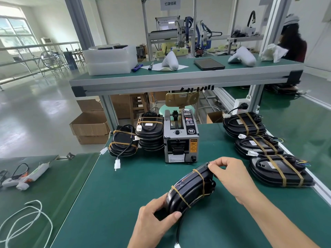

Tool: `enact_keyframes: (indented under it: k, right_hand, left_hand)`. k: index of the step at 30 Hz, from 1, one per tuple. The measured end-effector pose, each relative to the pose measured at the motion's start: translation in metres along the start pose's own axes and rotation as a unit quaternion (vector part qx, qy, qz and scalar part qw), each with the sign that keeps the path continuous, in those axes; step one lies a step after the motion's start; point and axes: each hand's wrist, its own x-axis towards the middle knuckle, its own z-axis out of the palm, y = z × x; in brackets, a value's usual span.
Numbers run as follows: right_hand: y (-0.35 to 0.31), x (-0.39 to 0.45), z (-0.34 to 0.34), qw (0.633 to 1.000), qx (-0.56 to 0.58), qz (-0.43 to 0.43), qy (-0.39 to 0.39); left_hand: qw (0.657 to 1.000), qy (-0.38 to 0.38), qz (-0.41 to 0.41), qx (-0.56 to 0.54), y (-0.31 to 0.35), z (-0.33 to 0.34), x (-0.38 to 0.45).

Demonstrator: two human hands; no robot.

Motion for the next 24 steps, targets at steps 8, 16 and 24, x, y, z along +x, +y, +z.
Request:
enact_keyframes:
  k: [8, 16, 24]
  right_hand:
    - [-0.005, -0.001, -0.001, 1.0, -0.008, -0.003, 0.003]
    - [-0.004, -0.002, 0.004, 0.998, -0.043, 0.008, 0.038]
    - [-0.005, -0.003, 0.01, 0.994, -0.084, 0.002, 0.063]
  left_hand:
    - [1.0, 0.001, 0.0, -0.003, 0.001, -0.001, -0.001]
    - [1.0, -0.002, 0.0, 0.007, 0.001, -0.001, -0.001]
    - [1.0, -0.002, -0.003, 0.008, 0.0, -0.001, -0.001]
